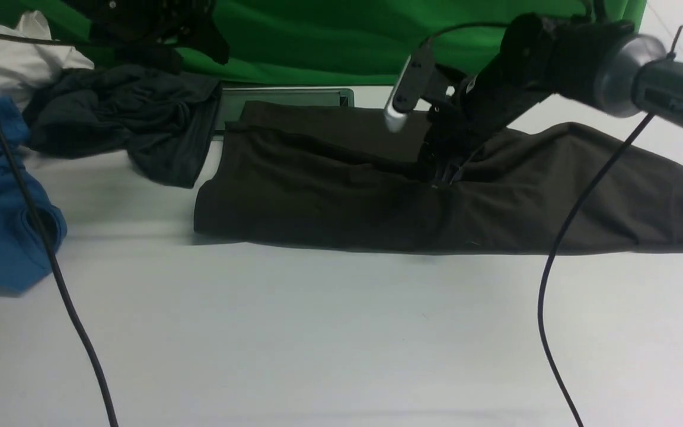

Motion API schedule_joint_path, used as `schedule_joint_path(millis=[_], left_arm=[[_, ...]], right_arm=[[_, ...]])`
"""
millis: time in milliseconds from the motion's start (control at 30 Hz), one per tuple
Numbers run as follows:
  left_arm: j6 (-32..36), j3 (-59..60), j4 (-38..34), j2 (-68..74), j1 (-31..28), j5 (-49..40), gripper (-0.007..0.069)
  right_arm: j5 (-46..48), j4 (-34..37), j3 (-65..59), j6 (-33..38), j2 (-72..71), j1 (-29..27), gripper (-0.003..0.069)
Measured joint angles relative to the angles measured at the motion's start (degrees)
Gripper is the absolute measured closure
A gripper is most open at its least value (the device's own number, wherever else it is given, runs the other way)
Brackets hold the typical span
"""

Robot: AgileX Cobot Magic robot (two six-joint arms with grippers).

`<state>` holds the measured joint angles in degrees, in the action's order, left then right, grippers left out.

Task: Fold a long-sleeved shirt on a white desktop.
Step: 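Fold the black garment in half by bringing its near edge over to the far edge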

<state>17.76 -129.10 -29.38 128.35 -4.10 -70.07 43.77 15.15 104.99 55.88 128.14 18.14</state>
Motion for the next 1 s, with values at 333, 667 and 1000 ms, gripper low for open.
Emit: schedule_joint_path(millis=[333,667,1000], left_arm=[[0.43,0.00,-1.92,0.00,0.00,0.06,0.0042],[0.62,0.00,-2.12,0.00,0.00,0.06,0.0042],[1.89,1.56,-2.28,0.00,0.00,0.26,0.0042]], right_arm=[[-7.21,-0.47,0.85,0.55,1.89,-1.85,0.0622],[-16.91,-0.27,5.49,-3.26,2.27,-4.03,0.0623],[-23.00,-0.21,5.58,-14.11,7.34,-5.31,0.0374]])
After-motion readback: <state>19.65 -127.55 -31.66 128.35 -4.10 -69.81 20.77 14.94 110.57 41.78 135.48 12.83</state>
